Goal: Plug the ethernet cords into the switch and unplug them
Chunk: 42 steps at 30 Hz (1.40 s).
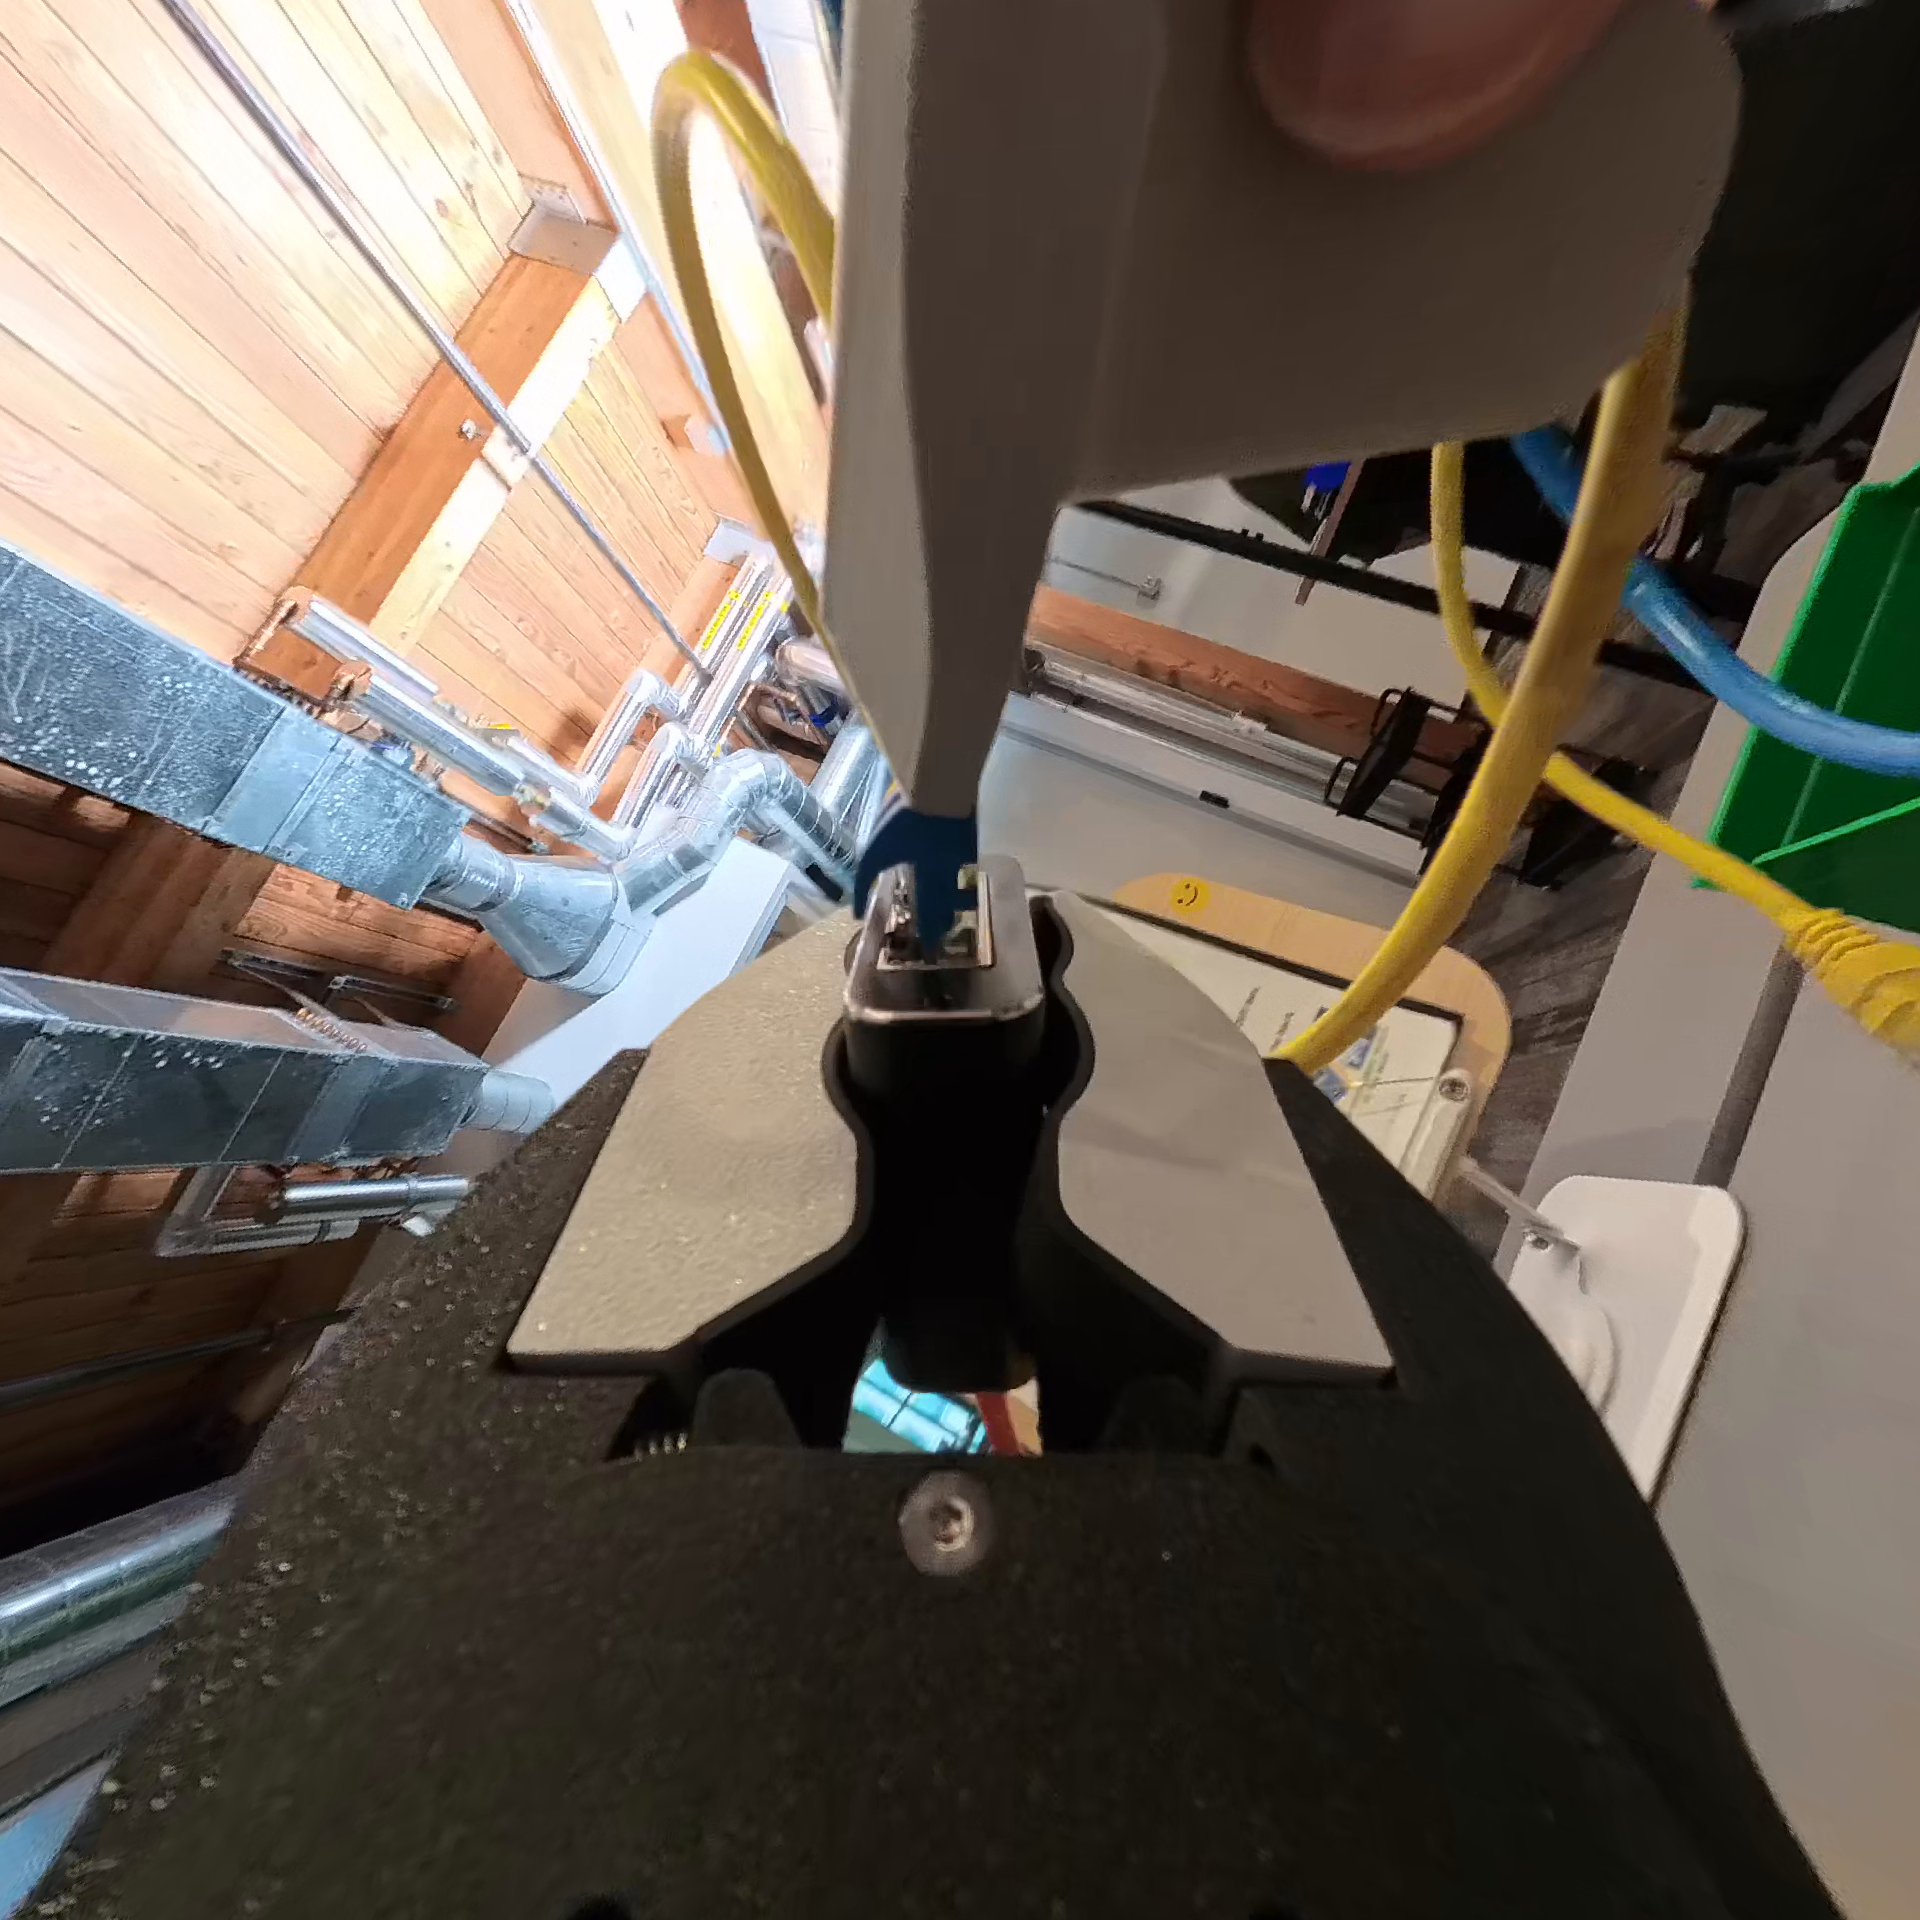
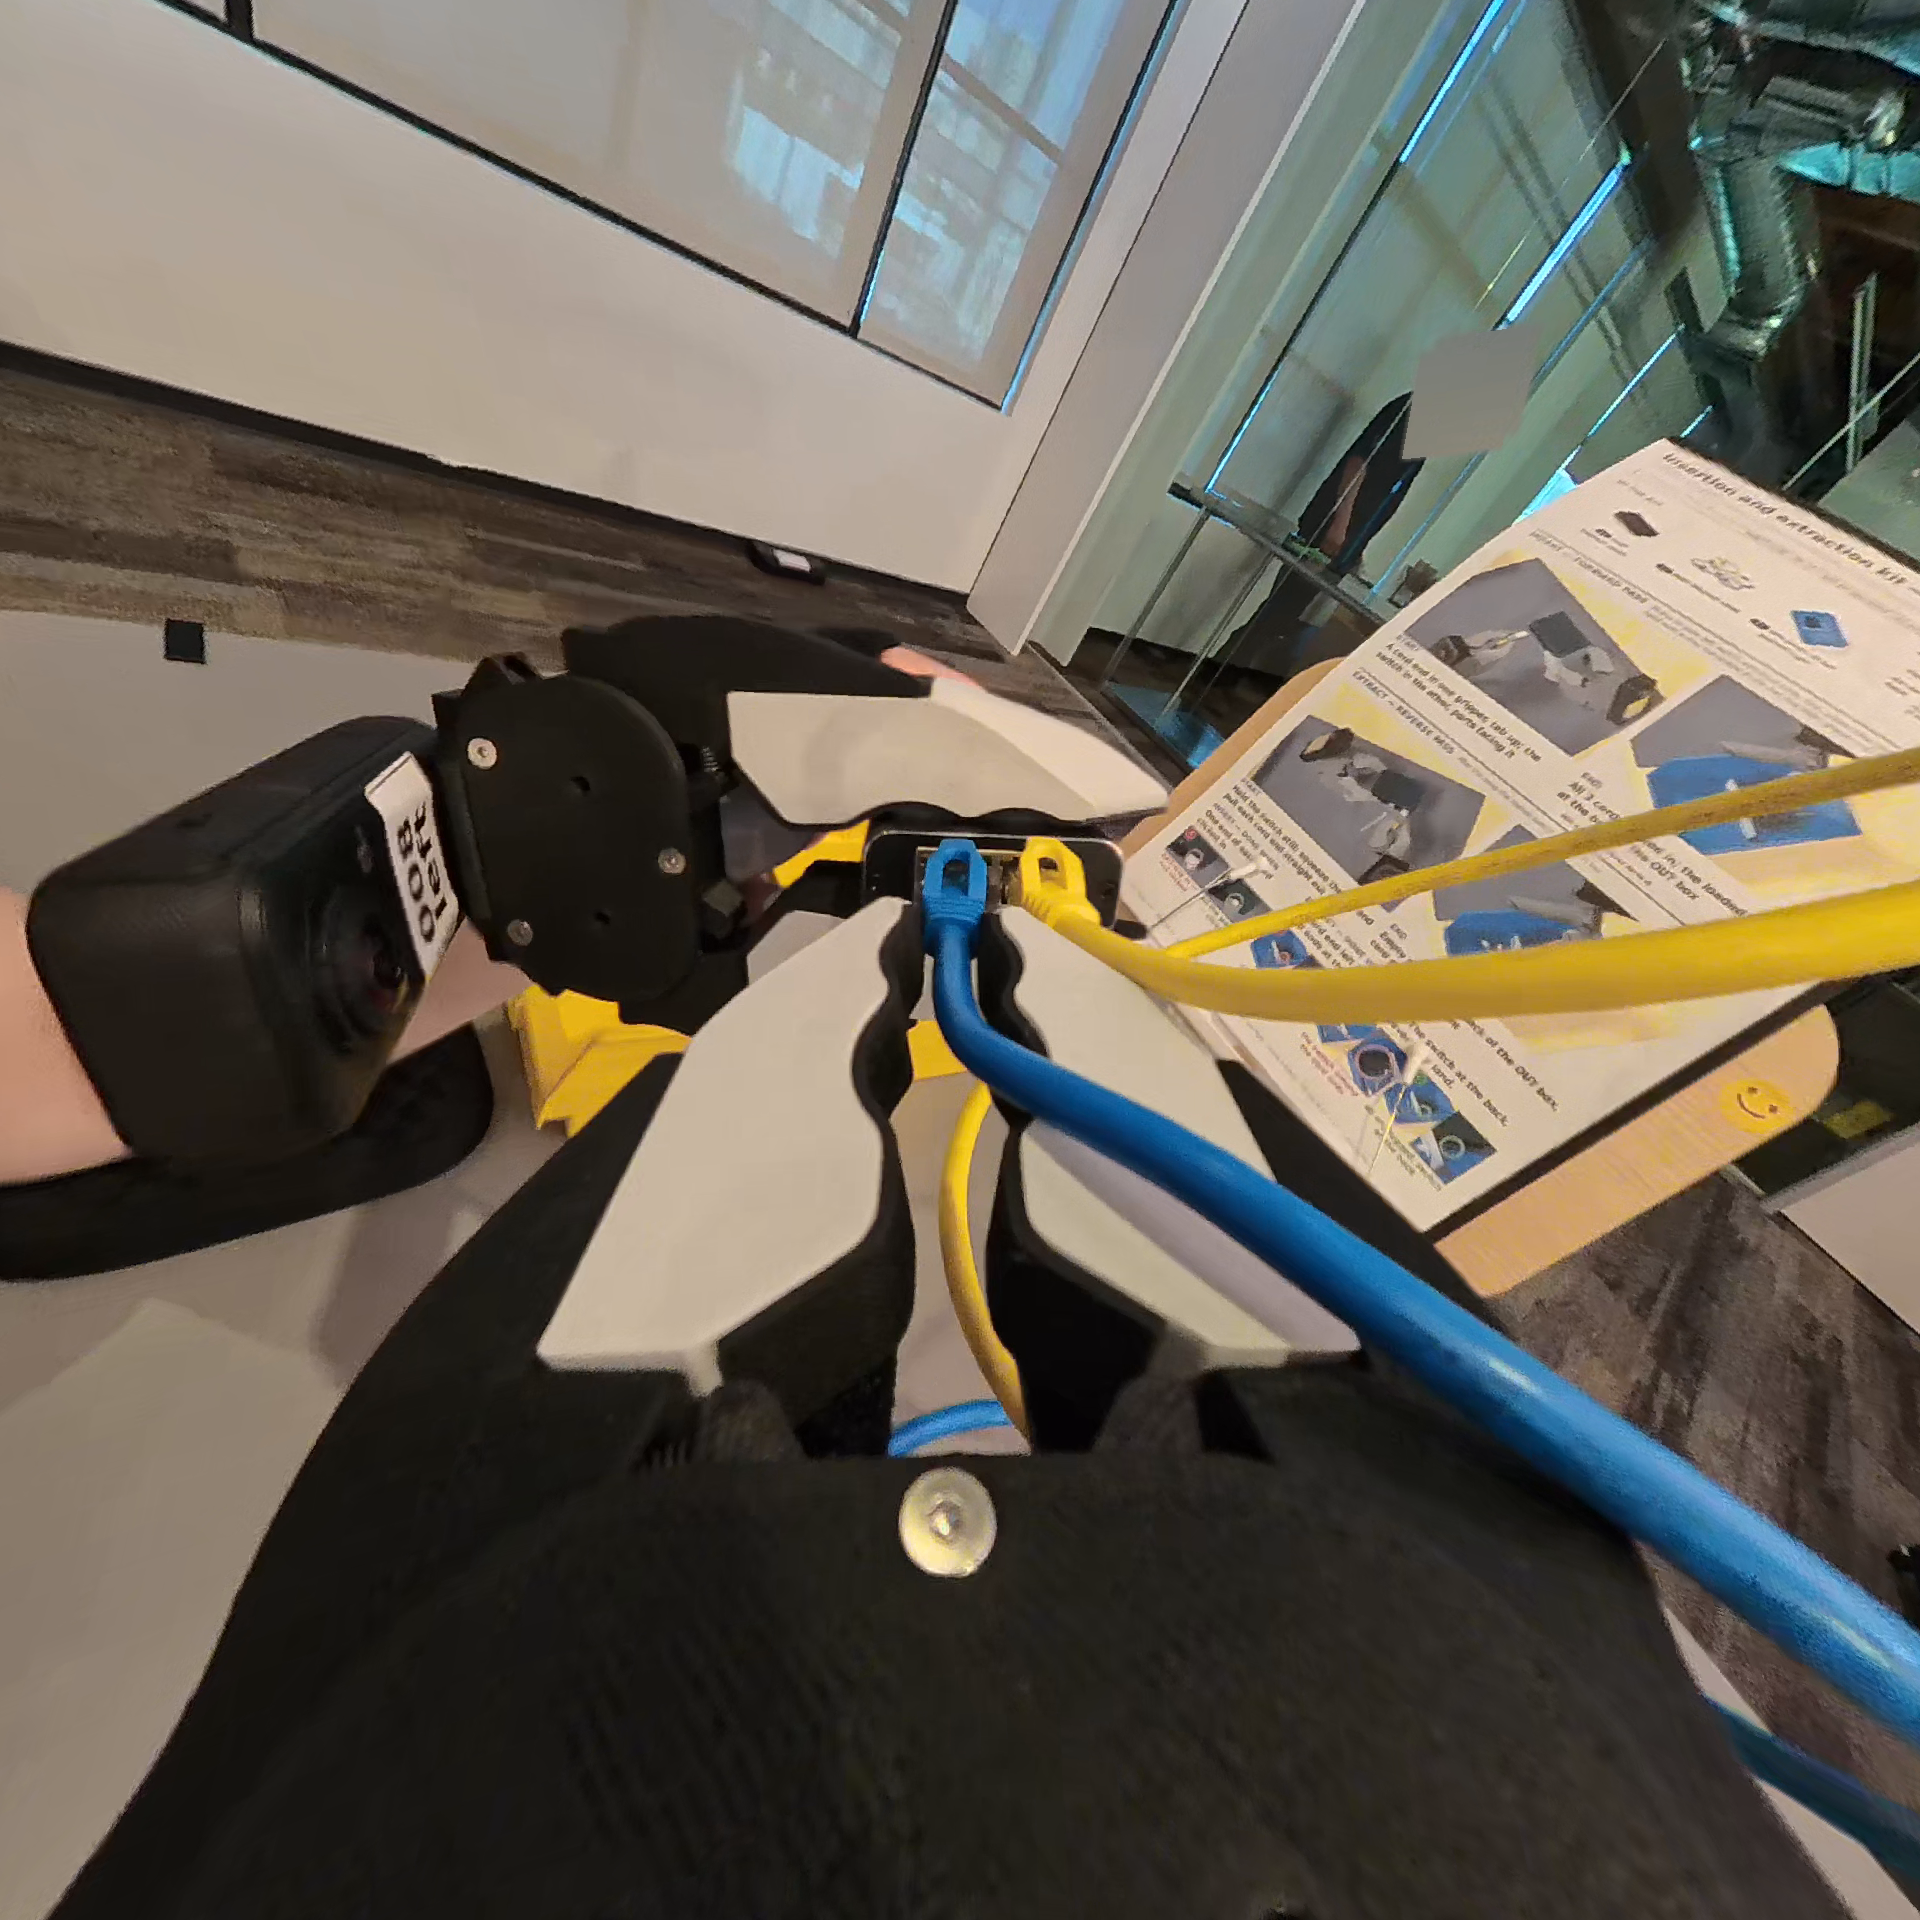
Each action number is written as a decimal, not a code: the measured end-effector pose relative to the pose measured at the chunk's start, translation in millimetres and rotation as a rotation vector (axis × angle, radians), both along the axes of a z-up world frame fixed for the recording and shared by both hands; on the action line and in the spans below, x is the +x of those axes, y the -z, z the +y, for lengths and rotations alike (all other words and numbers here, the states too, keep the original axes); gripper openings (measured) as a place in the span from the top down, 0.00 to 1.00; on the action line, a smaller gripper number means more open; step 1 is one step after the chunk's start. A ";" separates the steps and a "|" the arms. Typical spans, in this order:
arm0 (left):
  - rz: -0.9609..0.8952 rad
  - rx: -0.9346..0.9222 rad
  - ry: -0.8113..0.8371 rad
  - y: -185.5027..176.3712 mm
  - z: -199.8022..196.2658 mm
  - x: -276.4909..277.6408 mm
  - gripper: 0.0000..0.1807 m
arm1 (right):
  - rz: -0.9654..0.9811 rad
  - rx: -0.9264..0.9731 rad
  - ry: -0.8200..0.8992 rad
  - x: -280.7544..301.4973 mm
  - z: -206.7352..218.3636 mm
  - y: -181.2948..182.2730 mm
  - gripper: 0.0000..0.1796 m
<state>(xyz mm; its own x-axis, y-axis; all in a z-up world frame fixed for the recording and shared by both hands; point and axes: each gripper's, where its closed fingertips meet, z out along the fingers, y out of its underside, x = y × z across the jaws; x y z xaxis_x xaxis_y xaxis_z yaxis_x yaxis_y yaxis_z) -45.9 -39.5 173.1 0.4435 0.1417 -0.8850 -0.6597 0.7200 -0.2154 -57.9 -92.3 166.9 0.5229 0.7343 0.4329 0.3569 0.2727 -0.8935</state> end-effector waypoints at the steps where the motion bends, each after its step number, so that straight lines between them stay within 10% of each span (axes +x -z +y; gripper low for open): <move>1: -0.011 0.017 -0.012 -3.3 1.5 -2.9 0.86 | 0.023 0.006 -0.011 -1.6 1.3 -2.5 0.95; 18: -0.139 0.033 0.053 -26.8 -7.6 -22.3 0.85 | -0.017 0.319 0.017 -19.0 -21.8 -23.6 0.94; 42: -0.031 0.114 0.007 -20.4 -28.3 -10.0 0.86 | -0.032 0.157 -0.026 -7.3 -36.4 -14.9 0.94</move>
